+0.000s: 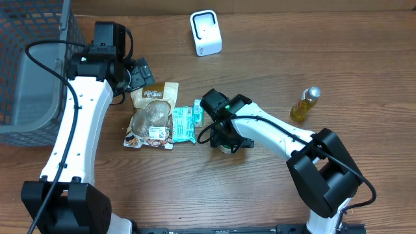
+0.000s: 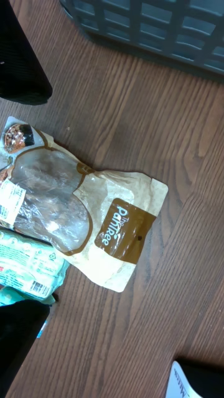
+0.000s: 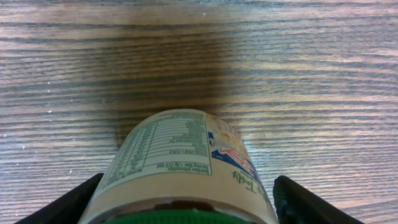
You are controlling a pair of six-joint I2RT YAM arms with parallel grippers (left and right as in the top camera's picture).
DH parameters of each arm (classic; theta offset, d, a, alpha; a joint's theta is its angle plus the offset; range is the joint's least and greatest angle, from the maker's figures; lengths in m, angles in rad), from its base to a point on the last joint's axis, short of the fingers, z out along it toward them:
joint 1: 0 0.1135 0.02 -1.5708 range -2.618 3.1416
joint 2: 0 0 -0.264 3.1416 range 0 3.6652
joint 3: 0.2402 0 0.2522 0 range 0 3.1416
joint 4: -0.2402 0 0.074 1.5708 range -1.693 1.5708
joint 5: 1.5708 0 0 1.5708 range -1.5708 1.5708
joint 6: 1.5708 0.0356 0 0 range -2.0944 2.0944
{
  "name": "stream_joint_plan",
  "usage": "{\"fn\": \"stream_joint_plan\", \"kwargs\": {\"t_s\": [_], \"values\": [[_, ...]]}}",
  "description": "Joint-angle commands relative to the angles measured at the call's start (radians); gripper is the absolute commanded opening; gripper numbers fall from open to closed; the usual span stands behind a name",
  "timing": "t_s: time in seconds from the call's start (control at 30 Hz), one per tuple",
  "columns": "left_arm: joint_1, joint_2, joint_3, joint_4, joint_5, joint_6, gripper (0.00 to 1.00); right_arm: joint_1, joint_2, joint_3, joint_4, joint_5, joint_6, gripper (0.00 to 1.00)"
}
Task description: Scan the item barcode
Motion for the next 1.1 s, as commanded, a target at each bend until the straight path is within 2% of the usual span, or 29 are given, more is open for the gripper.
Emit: {"fn": "stream_joint_plan", "kwargs": {"t_s": [0.0, 1.07], "values": [[-0.002, -0.006, 0.012, 0.000, -0.007, 0.004, 1.00, 0.000, 0.003, 0.019, 0.003, 0.006, 0.007, 0.80], [-0.002, -0.006, 0.012, 0.000, -0.007, 0.004, 1.00, 0.000, -0.003, 0.048, -0.035, 0.006, 0.007, 0.79]]}}
